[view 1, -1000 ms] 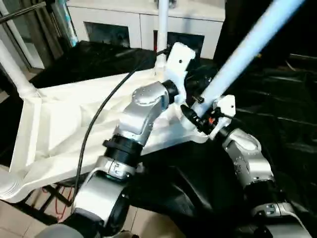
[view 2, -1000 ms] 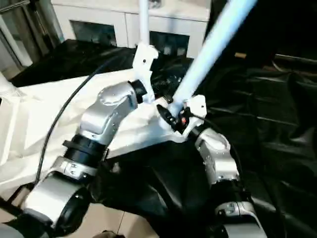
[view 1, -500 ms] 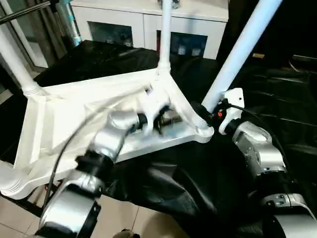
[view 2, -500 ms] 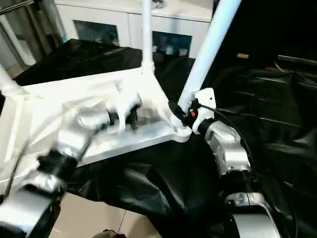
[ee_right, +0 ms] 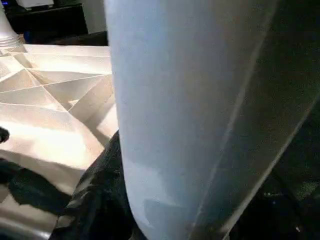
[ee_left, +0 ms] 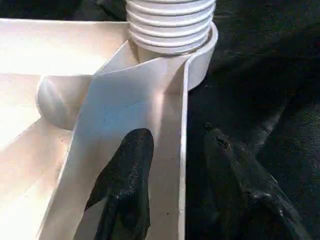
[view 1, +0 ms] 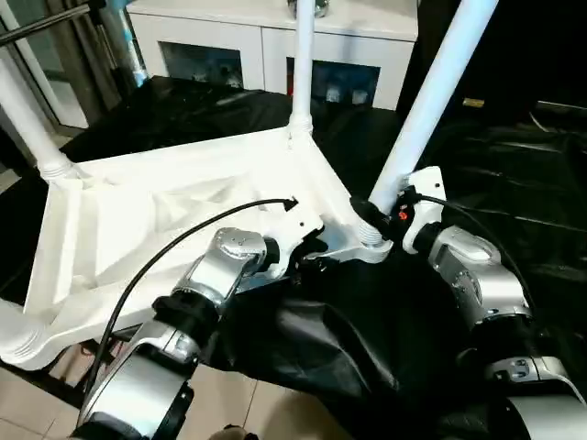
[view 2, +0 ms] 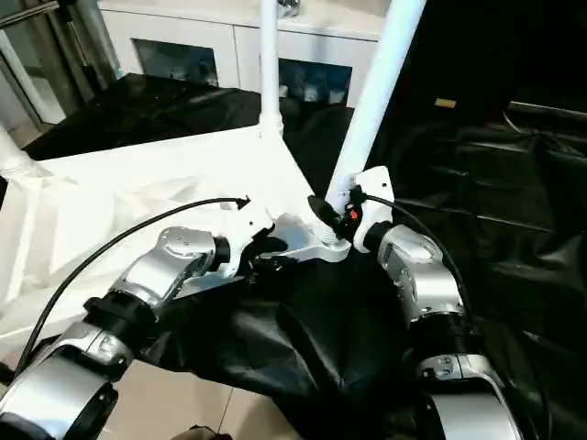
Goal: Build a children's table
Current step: Insert table leg to table base
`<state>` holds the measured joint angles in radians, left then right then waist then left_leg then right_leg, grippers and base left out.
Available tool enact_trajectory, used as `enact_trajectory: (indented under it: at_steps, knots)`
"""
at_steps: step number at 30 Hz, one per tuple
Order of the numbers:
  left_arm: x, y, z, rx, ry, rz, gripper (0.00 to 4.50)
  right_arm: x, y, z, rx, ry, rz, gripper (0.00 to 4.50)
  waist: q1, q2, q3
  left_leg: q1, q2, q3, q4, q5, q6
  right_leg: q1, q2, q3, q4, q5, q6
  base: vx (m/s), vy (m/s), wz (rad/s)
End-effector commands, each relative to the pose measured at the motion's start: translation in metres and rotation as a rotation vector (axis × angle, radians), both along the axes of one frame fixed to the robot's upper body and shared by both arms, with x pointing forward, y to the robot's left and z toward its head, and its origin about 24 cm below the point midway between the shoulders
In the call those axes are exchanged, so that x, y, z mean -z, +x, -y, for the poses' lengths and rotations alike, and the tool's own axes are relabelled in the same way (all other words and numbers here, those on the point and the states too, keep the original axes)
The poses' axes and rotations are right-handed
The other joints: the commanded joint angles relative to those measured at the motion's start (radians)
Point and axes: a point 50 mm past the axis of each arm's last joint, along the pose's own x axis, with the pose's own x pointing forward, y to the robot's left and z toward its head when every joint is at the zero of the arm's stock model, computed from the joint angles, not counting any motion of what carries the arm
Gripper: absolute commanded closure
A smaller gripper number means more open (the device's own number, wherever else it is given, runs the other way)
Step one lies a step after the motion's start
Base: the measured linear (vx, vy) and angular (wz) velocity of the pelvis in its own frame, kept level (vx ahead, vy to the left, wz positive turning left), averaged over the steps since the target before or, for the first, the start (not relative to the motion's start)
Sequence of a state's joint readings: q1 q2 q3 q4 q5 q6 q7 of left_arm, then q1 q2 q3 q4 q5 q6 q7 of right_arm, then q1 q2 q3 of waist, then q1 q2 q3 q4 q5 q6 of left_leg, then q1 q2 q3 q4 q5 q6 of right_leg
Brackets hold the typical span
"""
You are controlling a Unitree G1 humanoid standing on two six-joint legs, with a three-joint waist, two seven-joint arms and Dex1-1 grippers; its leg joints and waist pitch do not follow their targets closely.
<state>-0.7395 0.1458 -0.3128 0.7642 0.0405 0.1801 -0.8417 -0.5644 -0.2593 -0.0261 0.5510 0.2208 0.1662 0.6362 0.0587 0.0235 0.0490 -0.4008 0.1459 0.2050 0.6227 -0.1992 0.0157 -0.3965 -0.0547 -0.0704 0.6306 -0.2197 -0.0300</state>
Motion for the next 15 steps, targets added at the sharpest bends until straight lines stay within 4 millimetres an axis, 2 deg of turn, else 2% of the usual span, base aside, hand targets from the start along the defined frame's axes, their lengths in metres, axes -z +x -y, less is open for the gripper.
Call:
enact_trajectory:
  at_steps: [1, 5, 6, 9, 12, 15]
  knots:
    - [0.0053, 0.0011, -0.0058, -0.022, 0.03, -0.021, 2.86, -0.0081, 0.0009, 0.0014, -0.009, -0.019, 0.026, 2.61, 0.001, -0.007, -0.067, 0.03, 0.103, -0.053, -0.071, -0.096, 0.079, 0.057, -0.124, 0.065, -0.073, 0.017, -0.263, 0.0, 0.0, 0.0]
    - [0.0075, 0.001, -0.0073, -0.007, 0.04, -0.047, 2.99, -0.0077, 0.0005, 0.0023, -0.013, -0.023, 0.019, 2.61, 0.001, -0.006, -0.067, 0.03, 0.102, -0.052, -0.071, -0.103, 0.077, 0.057, -0.125, 0.065, -0.075, 0.011, -0.265, 0.0, 0.0, 0.0]
    - [0.0087, 0.0007, -0.0081, -0.002, 0.05, -0.057, 3.29, -0.0075, 0.0003, 0.0023, -0.016, -0.024, 0.017, 2.61, 0.001, -0.007, -0.067, 0.03, 0.101, -0.052, -0.071, -0.101, 0.077, 0.057, -0.125, 0.065, -0.075, 0.012, -0.265, 0.0, 0.0, 0.0]
    - [0.0128, 0.0003, -0.0113, 0.013, 0.088, -0.083, 3.36, -0.0071, -0.0005, 0.0023, -0.031, -0.03, 0.005, 2.61, 0.001, -0.006, -0.068, 0.03, 0.101, -0.052, -0.07, -0.09, 0.084, 0.056, -0.124, 0.064, -0.074, 0.028, -0.267, 0.0, 0.0, 0.0]
    - [0.0143, 0.0017, -0.0142, 0.011, 0.112, -0.094, 3.76, -0.006, -0.0019, 0.0039, -0.057, -0.046, -0.016, 2.61, 0.001, -0.007, -0.067, 0.029, 0.101, -0.053, -0.07, -0.087, 0.088, 0.058, -0.124, 0.064, -0.072, 0.041, -0.269, 0.0, 0.0, 0.0]
    - [0.0144, 0.0017, -0.0145, 0.024, 0.118, -0.098, 3.92, -0.0044, -0.0027, 0.0053, -0.07, -0.057, -0.033, 2.61, 0.0, -0.008, -0.064, 0.029, 0.1, -0.052, -0.071, -0.111, 0.086, 0.058, -0.127, 0.064, -0.08, -0.003, -0.267, 0.0, 0.0, 0.0]
